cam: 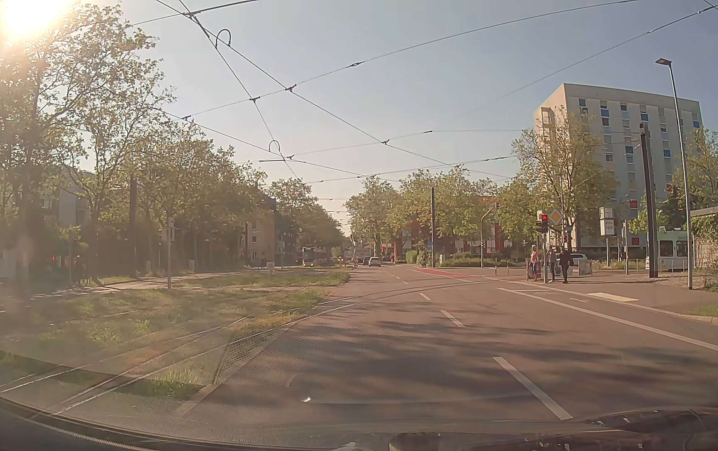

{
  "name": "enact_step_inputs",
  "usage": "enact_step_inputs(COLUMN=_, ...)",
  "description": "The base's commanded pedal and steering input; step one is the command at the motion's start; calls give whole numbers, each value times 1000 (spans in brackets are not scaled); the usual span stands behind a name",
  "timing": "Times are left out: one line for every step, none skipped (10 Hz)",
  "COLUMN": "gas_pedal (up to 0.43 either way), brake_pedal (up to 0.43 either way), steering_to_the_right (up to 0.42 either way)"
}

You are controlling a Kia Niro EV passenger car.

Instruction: Follow the waypoints while adhering to traffic rules and regulations

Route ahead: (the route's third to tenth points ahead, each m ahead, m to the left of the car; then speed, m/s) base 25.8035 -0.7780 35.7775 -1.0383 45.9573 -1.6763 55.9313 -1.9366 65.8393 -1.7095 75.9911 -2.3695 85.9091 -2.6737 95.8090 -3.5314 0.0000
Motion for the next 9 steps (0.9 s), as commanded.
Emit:
enact_step_inputs(gas_pedal=0, brake_pedal=250, steering_to_the_right=-18)
enact_step_inputs(gas_pedal=0, brake_pedal=250, steering_to_the_right=-22)
enact_step_inputs(gas_pedal=0, brake_pedal=250, steering_to_the_right=-28)
enact_step_inputs(gas_pedal=0, brake_pedal=250, steering_to_the_right=-33)
enact_step_inputs(gas_pedal=0, brake_pedal=244, steering_to_the_right=-34)
enact_step_inputs(gas_pedal=0, brake_pedal=244, steering_to_the_right=-34)
enact_step_inputs(gas_pedal=0, brake_pedal=244, steering_to_the_right=-33)
enact_step_inputs(gas_pedal=0, brake_pedal=244, steering_to_the_right=-32)
enact_step_inputs(gas_pedal=0, brake_pedal=244, steering_to_the_right=-31)
